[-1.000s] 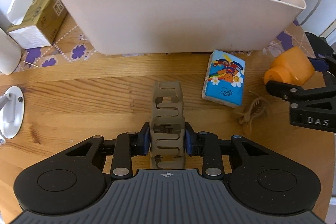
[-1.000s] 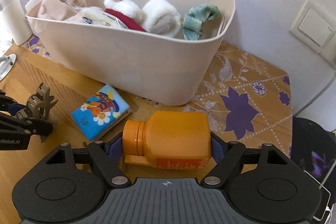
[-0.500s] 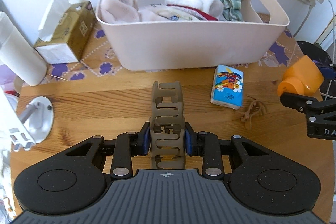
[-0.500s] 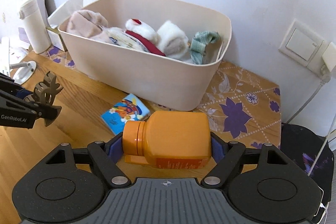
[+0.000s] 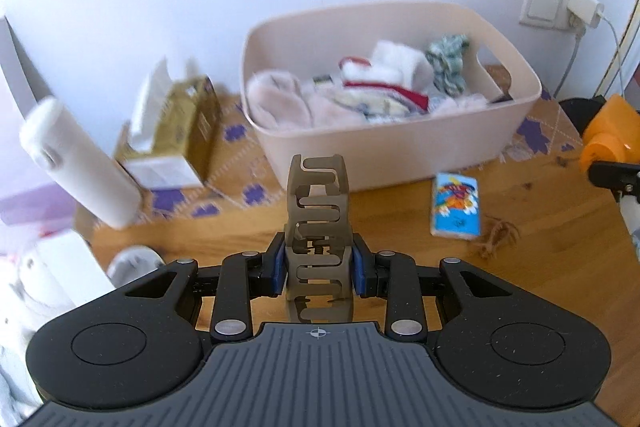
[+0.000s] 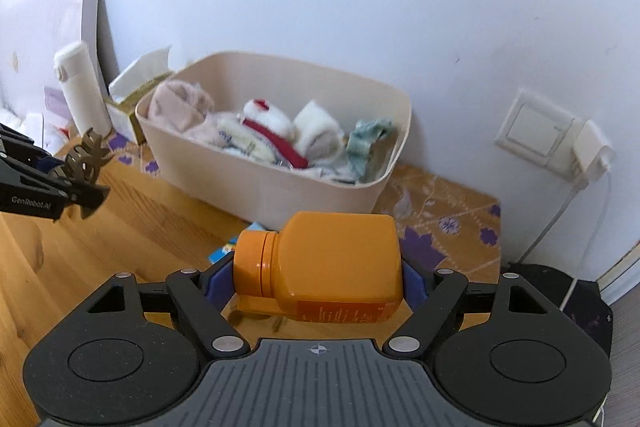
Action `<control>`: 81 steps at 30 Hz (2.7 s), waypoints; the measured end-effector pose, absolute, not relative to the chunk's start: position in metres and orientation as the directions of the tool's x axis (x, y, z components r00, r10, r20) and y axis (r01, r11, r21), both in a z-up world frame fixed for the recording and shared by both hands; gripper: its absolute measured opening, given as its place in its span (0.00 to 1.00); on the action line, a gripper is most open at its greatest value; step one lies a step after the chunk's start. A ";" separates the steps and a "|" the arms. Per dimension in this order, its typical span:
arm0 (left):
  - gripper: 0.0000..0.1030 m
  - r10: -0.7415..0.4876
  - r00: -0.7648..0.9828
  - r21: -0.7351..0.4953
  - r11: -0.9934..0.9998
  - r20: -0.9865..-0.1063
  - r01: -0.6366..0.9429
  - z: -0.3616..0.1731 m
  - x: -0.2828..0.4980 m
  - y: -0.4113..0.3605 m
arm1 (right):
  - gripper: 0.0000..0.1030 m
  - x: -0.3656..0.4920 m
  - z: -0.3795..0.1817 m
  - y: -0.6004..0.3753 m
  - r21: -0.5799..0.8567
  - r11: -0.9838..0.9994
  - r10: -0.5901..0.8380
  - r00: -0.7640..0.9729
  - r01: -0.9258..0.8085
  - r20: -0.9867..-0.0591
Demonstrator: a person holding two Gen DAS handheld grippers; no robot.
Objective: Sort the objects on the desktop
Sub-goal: 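Carry the beige claw clip and orange bottle over the basket, then open both tools to drop the clip and bottle into the basket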
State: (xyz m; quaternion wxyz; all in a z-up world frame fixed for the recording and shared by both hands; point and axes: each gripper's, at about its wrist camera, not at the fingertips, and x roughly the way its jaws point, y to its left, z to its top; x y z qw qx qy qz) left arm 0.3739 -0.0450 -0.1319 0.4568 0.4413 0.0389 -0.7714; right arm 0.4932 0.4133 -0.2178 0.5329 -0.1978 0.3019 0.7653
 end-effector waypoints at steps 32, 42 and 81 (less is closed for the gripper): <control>0.31 -0.718 -0.364 0.371 -0.646 -0.594 0.667 -0.081 0.301 -0.110 | 0.77 0.477 -0.154 0.493 0.153 -0.209 0.811 -0.258 -0.966 -0.526; 0.31 -0.677 -0.326 0.369 -0.670 -0.660 0.644 -0.121 0.276 -0.144 | 0.77 0.460 -0.183 0.533 0.131 -0.192 0.765 -0.232 -0.973 -0.601; 0.78 -0.619 -0.371 0.355 -0.740 -0.693 0.572 -0.140 0.315 -0.091 | 1.00 0.449 -0.244 0.469 0.214 -0.129 0.712 -0.241 -0.968 -0.660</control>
